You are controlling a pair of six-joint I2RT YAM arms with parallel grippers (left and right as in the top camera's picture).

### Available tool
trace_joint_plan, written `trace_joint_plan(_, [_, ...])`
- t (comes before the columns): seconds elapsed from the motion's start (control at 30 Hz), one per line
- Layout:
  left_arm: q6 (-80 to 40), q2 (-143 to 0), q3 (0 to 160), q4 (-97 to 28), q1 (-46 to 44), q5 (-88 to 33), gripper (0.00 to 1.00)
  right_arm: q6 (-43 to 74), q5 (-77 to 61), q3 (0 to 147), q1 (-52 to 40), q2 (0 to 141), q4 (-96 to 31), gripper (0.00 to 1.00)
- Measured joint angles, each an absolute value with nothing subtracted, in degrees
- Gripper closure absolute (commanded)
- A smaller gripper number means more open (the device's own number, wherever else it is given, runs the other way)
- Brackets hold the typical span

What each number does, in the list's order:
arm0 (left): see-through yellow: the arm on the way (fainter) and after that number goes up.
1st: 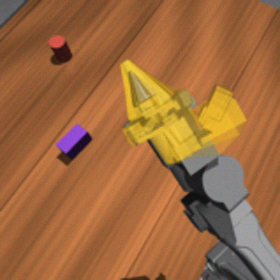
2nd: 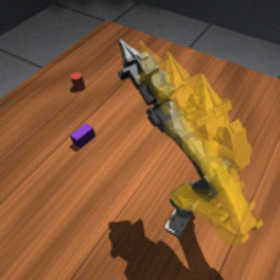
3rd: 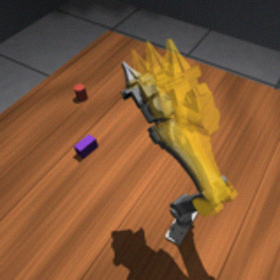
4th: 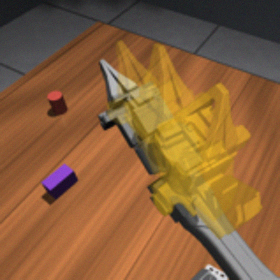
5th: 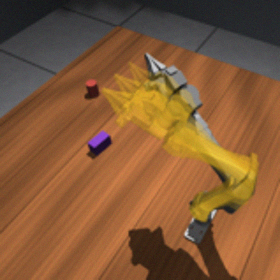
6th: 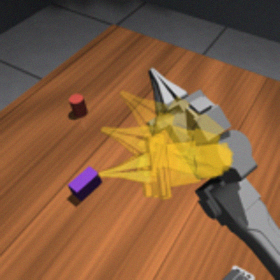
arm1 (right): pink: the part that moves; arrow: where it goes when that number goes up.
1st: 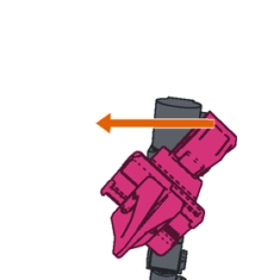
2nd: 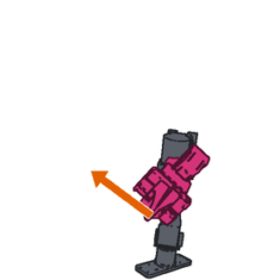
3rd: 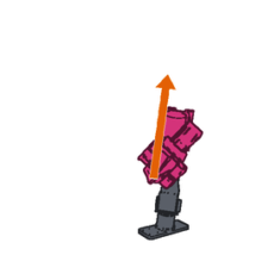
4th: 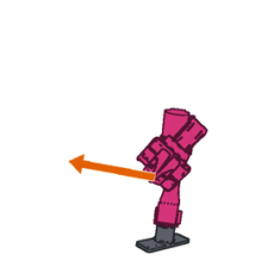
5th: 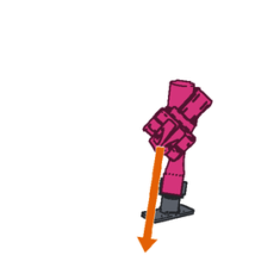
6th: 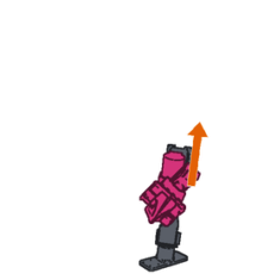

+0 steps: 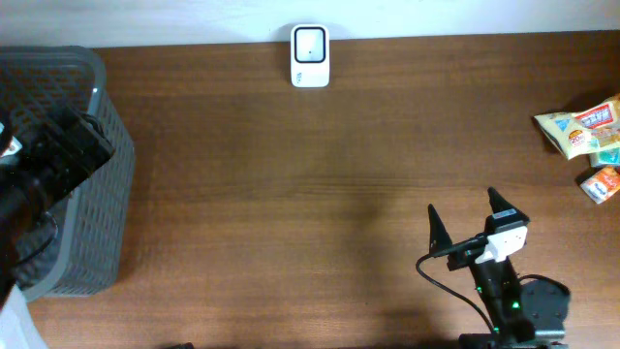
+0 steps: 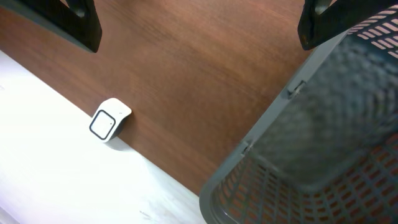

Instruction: Scan the item barcode

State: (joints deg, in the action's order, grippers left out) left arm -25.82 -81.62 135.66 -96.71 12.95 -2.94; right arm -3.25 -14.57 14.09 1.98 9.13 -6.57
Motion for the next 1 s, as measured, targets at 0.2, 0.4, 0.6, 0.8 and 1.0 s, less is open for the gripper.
trace_joint_plan(0.2, [-25.8, -81.6, 135.7, -96.7, 13.0, -2.9, 0.01, -3.2, -9.4, 7.9, 2.0, 4.6, -5.9, 0.01])
trace_joint_plan(0.4, [-25.8, -81.6, 135.7, -96.7, 13.0, -2.9, 0.01, -2.3, -3.2, 4.5, 2.0, 1.2, -5.6, 0.01])
trace_joint_plan(0.6, [-25.8, -81.6, 135.7, -96.7, 13.0, -3.0, 0.01, -0.4, 0.3, 1.6, 2.0, 0.8, -5.0, 0.02])
trace_joint_plan(0.8, [-25.8, -81.6, 135.7, -96.7, 13.0, -2.9, 0.01, 1.1, 1.7, 1.0, 2.0, 0.8, -4.6, 0.01])
trace_joint_plan(1.0, [-25.8, -81.6, 135.7, -96.7, 13.0, -2.9, 0.01, 1.3, 1.7, 1.0, 2.4, 0.8, -4.6, 0.01])
